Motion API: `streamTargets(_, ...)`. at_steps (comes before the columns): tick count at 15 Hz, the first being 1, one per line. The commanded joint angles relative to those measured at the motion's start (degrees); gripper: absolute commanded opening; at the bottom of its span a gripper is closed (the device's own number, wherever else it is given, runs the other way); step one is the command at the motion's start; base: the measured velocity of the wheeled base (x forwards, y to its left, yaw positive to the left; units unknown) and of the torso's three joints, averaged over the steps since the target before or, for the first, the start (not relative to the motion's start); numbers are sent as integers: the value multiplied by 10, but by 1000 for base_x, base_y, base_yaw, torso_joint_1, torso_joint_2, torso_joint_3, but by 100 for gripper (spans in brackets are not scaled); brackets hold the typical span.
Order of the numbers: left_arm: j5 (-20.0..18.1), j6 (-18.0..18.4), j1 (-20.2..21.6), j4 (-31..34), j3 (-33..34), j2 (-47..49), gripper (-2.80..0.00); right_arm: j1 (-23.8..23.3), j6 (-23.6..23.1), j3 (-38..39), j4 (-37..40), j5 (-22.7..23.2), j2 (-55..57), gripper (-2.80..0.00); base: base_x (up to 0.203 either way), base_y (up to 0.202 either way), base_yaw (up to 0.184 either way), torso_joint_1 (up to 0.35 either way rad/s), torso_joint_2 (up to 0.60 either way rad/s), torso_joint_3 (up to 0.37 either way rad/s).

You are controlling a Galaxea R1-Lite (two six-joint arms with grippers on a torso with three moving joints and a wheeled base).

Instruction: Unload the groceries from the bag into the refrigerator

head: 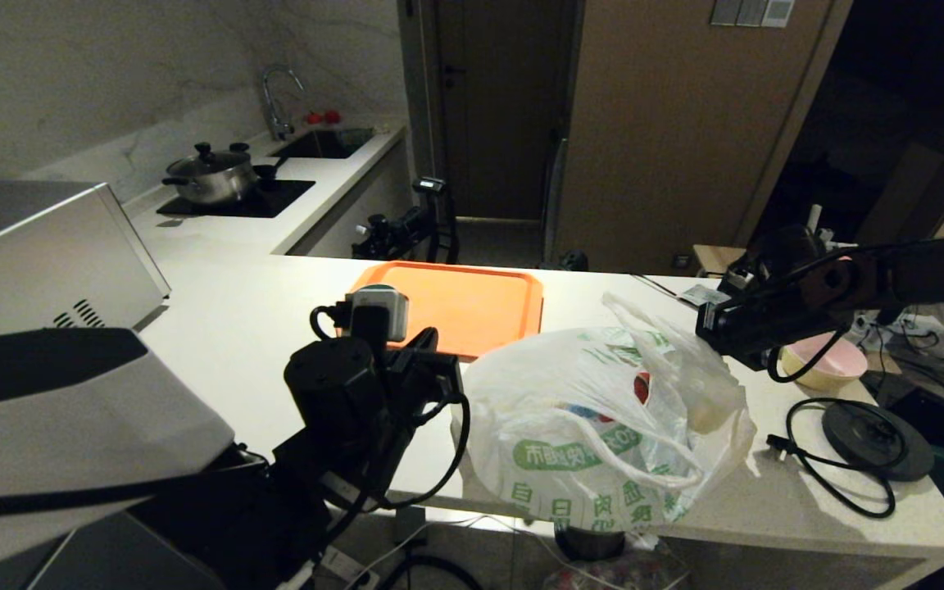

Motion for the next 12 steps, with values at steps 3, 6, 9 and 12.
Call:
streamTargets(3,2,0,-3,-4,8,1,-280,-27,0,-55,30,8,21,-280,0,0,0,0,0,0)
streamTargets(6,4,2,-17,-4,15,-17,-280,-24,0,-72,55,21,-7,-280,0,0,0,0,0,0)
streamTargets(9,5,2,-47,-1,80,-67,-280,-20,0,-92,74,31,-41,-280,0,0,0,0,0,0)
streamTargets(12,-1,1,-126,-1,166,-99,-280,-21,3,-98,118,33,-58,-280,0,0,0,0,0,0)
